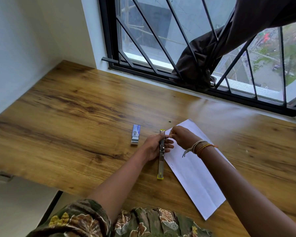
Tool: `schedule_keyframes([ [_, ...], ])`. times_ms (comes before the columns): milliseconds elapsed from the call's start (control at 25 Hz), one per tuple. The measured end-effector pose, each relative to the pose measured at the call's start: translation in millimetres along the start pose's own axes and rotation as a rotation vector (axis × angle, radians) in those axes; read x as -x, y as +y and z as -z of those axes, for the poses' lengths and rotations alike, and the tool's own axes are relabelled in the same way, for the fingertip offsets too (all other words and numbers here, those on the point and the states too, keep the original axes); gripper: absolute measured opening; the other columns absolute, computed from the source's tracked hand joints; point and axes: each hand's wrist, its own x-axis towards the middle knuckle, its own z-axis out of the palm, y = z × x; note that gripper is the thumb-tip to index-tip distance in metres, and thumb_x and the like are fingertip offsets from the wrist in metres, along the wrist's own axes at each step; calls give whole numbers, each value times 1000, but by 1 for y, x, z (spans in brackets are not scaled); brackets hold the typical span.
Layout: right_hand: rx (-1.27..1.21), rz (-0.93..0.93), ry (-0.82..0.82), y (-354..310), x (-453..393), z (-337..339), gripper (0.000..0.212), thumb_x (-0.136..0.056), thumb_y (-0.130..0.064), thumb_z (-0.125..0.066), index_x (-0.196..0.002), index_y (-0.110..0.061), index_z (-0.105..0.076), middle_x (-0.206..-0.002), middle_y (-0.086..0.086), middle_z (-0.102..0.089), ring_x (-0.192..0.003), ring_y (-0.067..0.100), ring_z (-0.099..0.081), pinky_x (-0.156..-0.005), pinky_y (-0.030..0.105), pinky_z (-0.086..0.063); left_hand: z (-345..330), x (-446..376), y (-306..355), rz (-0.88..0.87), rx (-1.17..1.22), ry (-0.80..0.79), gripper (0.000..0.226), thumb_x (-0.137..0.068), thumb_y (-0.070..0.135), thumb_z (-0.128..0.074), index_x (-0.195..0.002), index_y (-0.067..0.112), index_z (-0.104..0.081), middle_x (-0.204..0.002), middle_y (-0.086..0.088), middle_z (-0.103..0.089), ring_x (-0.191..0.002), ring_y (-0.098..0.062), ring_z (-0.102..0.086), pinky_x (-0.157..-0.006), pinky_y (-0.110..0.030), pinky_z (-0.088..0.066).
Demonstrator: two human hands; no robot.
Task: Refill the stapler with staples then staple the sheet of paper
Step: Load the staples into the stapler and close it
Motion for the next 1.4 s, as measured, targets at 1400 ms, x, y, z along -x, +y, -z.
schedule_keyframes([
  [1400, -244, 186, 344, 10, 18, -11, 9, -73, -14, -75, -78, -7, -74, -73, 6, -74, -66, 15, -69, -69, 36, -60, -3, 4, 0, -50, -65, 36, 11, -97, 8, -50, -91, 4, -58, -75, -12, -66, -53, -14, -68, -47, -22, -53],
])
